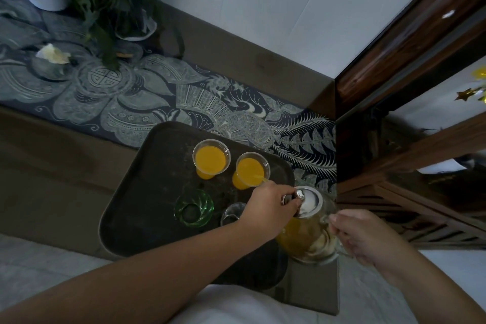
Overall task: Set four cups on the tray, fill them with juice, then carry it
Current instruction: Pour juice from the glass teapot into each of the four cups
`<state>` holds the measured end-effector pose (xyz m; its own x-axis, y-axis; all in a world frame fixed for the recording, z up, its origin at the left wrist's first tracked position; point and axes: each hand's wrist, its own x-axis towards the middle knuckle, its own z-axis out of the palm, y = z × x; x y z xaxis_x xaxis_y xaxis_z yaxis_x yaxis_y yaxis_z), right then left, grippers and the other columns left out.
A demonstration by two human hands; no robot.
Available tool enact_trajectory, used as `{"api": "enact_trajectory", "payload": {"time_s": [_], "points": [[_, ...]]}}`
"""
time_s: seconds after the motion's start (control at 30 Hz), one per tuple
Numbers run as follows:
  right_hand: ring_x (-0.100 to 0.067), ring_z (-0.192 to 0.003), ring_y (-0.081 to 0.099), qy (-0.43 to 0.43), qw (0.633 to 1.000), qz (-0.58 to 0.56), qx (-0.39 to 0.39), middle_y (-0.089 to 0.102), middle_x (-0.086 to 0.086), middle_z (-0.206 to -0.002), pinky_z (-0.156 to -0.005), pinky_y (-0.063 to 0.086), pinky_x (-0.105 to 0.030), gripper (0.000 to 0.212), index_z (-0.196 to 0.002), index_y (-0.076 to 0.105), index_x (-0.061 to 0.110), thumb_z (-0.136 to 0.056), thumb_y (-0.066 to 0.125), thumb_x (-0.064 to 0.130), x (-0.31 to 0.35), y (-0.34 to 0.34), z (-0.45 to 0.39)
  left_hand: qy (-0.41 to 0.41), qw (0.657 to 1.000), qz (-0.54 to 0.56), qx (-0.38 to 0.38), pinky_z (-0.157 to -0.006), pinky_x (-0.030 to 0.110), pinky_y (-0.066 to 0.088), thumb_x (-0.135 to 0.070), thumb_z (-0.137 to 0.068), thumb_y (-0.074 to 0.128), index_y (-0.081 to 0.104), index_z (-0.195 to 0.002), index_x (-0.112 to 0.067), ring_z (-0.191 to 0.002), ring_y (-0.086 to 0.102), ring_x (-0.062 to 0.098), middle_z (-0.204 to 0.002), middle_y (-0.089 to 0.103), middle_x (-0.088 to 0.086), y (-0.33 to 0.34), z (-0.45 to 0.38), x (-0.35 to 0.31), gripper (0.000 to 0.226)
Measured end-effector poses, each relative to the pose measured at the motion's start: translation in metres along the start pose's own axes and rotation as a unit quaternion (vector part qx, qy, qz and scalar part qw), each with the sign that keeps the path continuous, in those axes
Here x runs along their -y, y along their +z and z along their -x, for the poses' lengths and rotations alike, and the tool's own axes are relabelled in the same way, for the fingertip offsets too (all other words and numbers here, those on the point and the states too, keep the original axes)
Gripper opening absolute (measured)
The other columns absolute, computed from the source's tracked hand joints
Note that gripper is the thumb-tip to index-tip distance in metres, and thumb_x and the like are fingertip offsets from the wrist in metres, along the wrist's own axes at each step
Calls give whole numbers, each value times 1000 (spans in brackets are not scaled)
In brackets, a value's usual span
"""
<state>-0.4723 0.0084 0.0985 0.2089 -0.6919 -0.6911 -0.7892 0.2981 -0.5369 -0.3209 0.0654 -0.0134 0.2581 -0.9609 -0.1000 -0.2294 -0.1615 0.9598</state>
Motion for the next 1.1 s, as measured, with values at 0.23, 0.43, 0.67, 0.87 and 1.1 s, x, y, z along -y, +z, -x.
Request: {"api": "enact_trajectory", "payload": {"time_s": [0.23, 0.43, 0.67, 0.87, 1.1], "points": [[-8, -30, 20, 1, 997, -59, -54, 25, -5, -48, -31, 16, -12, 29, -66, 50, 3, -95, 47, 4, -11, 14, -4, 0, 1000, -24, 4, -82, 28, 50, -30, -93, 65, 72, -115, -23, -90, 58, 16, -100, 58, 3, -2, -3, 3, 24], [-12, -40, 24, 1, 994, -83, -71, 29, -5, -49, -45, 13, -20, 33, -61, 55, 12, -94, 51, 15, -33, 24, -11, 15, 997, -72, 26, -79, 27, 49, -31, -95, 62, 68, -120, -22, -90, 56, 15, -102, 55, 0, -7, -2, 5, 28], [-14, -40, 27, -10, 989, -107, -97, 32, -3, -46, -44, 16, -22, 40, -55, 55, 14, -95, 50, 16, -51, 40, -11, 84, 989, -117, 28, -68, 27, 44, -28, -94, 63, 71, -112, -15, -83, 55, 20, -96, 55, 5, -9, 1, 9, 23], [-13, -39, 25, -17, 986, -134, -96, 30, 1, -44, -44, 16, -22, 38, -59, 53, 14, -96, 47, 16, -68, 39, 1, 120, 982, -146, 17, -69, 32, 49, -31, -96, 59, 70, -111, -15, -80, 56, 20, -93, 55, 4, -1, 12, 2, 24], [-11, -34, 21, -67, 988, -127, -64, 26, 1, -42, -44, 14, -19, 38, -59, 52, 11, -97, 48, 15, -89, 15, 16, 115, 978, -169, -28, -63, 36, 50, -34, -95, 56, 70, -103, -15, -73, 56, 26, -89, 53, 5, 19, 39, -19, 25]]}}
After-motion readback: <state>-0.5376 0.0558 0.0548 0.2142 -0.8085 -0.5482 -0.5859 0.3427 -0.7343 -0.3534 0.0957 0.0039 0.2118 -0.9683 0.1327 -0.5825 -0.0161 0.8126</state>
